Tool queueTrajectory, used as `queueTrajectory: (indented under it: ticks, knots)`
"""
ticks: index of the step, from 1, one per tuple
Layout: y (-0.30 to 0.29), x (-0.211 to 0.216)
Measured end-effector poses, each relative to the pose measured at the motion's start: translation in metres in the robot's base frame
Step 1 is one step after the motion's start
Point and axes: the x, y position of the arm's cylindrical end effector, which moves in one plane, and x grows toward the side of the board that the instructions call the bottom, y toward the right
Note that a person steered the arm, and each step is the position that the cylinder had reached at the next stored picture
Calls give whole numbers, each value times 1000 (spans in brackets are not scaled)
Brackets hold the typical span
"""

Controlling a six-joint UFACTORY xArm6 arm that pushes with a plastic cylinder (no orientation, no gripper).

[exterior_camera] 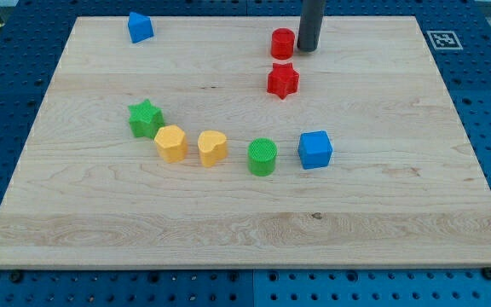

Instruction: Slide the red circle to the top center

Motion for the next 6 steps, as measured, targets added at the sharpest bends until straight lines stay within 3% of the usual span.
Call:
queueTrajectory:
  ticks: [2, 6]
  knots:
    - [19, 40]
    - [-81, -8]
